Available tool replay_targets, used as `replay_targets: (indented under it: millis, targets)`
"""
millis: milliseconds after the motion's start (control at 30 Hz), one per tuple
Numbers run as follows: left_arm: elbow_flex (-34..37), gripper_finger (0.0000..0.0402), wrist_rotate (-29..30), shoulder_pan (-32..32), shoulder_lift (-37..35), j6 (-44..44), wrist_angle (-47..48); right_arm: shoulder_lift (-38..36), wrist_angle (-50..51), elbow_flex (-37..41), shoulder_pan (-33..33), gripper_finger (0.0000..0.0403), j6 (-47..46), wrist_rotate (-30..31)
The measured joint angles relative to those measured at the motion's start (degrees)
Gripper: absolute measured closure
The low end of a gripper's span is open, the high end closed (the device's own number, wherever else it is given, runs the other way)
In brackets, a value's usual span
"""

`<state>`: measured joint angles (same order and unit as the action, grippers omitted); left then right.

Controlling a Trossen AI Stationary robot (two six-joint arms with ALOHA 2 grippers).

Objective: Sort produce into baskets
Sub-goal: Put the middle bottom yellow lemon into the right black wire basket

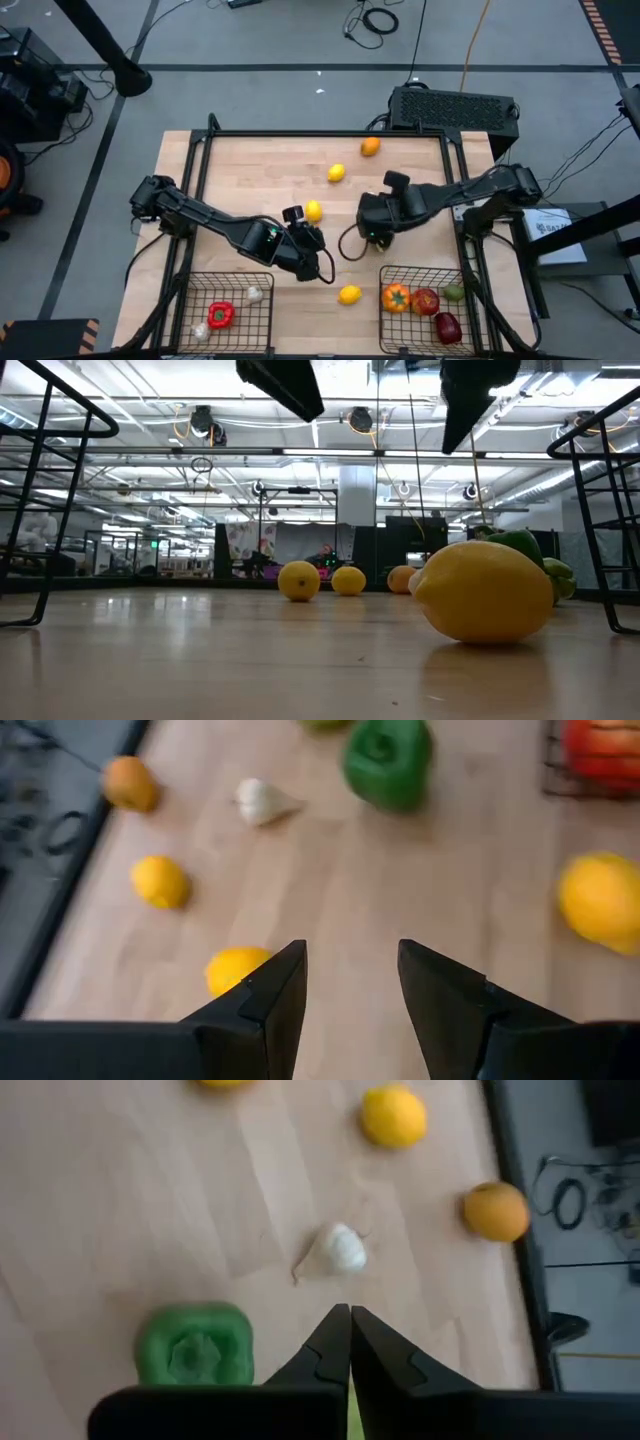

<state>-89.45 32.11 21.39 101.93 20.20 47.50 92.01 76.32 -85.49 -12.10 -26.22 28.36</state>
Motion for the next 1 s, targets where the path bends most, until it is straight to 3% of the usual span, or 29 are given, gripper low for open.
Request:
replay_targets:
  millis: [200,400,633,800,1000]
  targets:
    - [0.0,0.0236,-6.49,0.02,0.0,-1.72,3.17,-0.52,-3.38,0.06,7.3,0.0395,8.16,-5.05]
    - [-0.02,0.0236,-7.32,0.02,-0.04,-4.75,4.3,-0.64,-7.77,2.65,13.99,0.0395,8.92,-8.52]
    - [-0.02,0.0236,-7.36,0.11,-0.04,-5.65,4.71,-0.63,-16.89,11.09,16.33,0.0395,9.08,-16.3]
    - [0.53,0.0236,-6.11,0.11,-0.07,-5.71,3.65,-0.61,-22.76,11.54,16.37,0.0394,8.83,-16.94]
    - [3.47,0.0236,0.8,-0.3,-0.07,-7.56,5.05,-0.61,-34.6,11.9,15.77,0.0394,7.84,-16.24]
